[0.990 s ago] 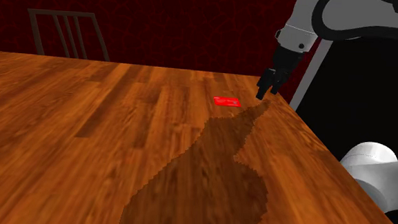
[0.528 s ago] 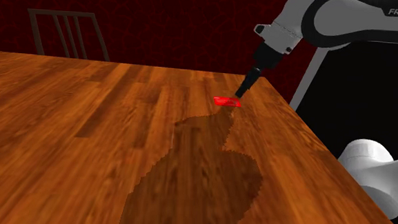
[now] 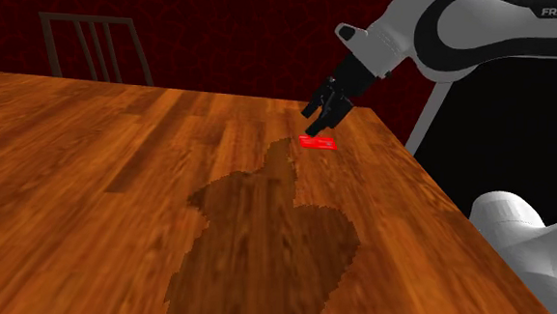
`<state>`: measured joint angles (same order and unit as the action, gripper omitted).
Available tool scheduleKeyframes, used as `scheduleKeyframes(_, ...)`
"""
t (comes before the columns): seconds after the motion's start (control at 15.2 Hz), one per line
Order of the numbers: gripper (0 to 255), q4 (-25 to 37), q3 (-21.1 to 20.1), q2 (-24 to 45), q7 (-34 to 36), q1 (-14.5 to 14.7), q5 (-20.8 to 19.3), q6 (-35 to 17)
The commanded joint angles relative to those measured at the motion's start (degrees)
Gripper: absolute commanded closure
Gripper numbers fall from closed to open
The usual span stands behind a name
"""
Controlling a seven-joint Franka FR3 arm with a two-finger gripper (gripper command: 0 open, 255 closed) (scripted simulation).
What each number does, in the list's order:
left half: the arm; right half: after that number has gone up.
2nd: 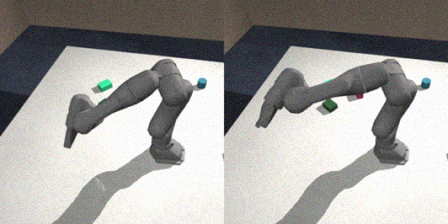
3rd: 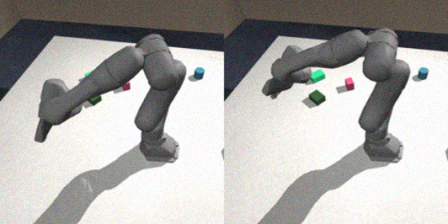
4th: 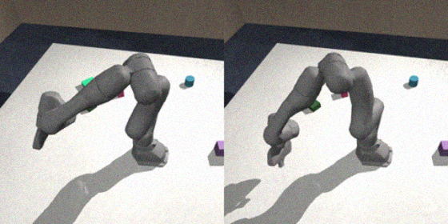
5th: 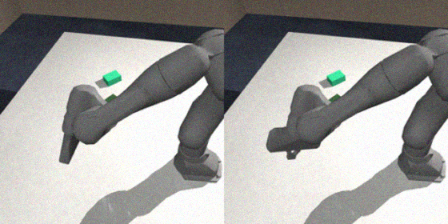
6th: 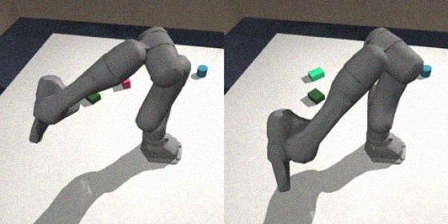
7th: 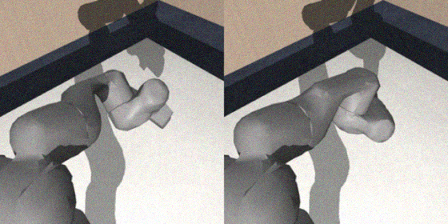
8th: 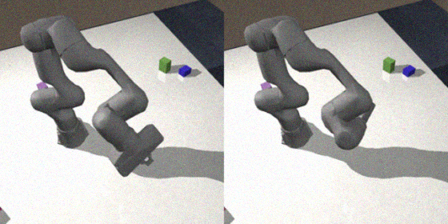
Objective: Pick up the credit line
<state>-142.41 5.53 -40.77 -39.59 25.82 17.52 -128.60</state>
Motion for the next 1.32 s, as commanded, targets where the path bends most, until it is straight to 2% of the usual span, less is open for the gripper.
scheduleKeyframes(0.0, 0, -1.08, 0.35, 0.06, -1.46, 0.70, 0.54, -1.53)
scheduleKeyframes(0.33, 0, -5.06, 0.65, 0.36, -2.96, 1.18, 1.45, -5.70)
scheduleKeyframes(0.46, 0, -5.06, 0.65, 0.36, -2.96, 1.18, 1.45, -5.70)
scheduleKeyframes(0.53, 255, -5.03, 0.63, 0.39, -2.94, 1.19, 1.45, -5.71)
scheduleKeyframes(1.12, 255, -5.06, 0.65, 0.36, -2.96, 1.19, 1.44, -5.70)
scheduleKeyframes(1.25, 255, -3.67, 0.53, 0.20, -2.40, 0.98, 1.10, -4.19)
